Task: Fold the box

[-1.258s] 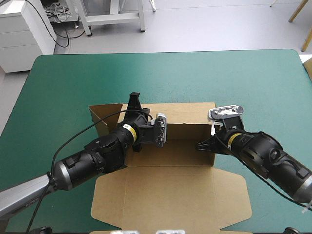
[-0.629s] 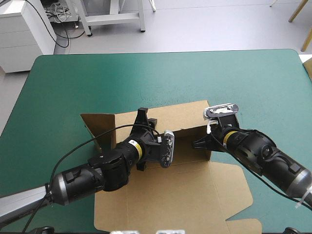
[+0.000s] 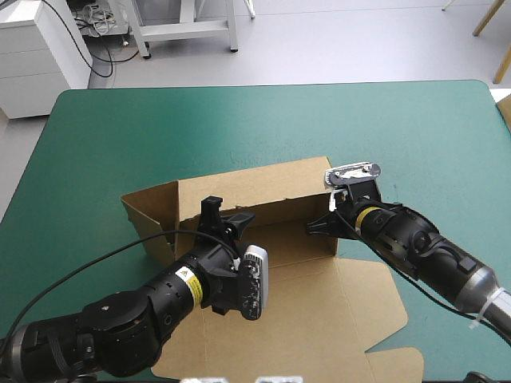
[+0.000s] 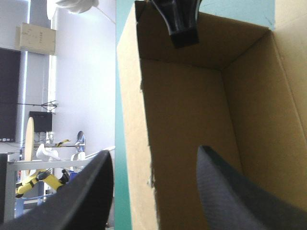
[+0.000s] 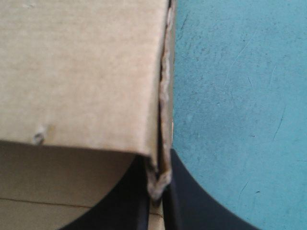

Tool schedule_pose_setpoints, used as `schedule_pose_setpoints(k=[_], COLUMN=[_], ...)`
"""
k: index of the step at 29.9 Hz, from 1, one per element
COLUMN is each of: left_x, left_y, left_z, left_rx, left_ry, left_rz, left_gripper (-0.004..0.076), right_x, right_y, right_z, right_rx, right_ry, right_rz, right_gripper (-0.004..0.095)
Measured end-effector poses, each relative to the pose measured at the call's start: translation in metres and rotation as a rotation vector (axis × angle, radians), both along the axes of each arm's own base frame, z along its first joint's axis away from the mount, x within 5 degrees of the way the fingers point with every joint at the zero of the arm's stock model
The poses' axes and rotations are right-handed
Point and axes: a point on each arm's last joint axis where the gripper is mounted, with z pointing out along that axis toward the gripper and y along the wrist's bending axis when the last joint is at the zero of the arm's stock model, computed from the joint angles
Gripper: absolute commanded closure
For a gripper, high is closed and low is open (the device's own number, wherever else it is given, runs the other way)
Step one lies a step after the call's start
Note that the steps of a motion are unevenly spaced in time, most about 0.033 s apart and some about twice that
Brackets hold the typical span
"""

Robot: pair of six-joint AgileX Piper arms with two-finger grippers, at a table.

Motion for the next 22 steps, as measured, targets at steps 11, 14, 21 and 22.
schedule_pose_setpoints(k=[11,14,21,22], left_x=[0.002,0.004,0.043,0.052], left_y=[0.010,0.015,0.027,0.029], left_z=[0.067,0.080,0.080,0.077], left_rx=[-0.186,-0.224,-0.177,-0.164], left_ry=[-0.045,-0.048,0.036,0.065], left_rz=[0.057,0.079,0.264,0.296], left_gripper=[0.0375,0.0377,0.0501,0.0513], right_x=[0.008,0.013,0.019,0.019], right_y=[-0.012,-0.023,-0.049,-0.053], right_z=[0.027,0.034,0.041,0.042], right_rx=[-0.046,-0.051,-0.058,-0.059], right_ry=[0.020,0.031,0.124,0.139], right_rz=[-0.084,-0.119,-0.172,-0.175], right_gripper=[0.0928,0.0929,0.0929,0.0929])
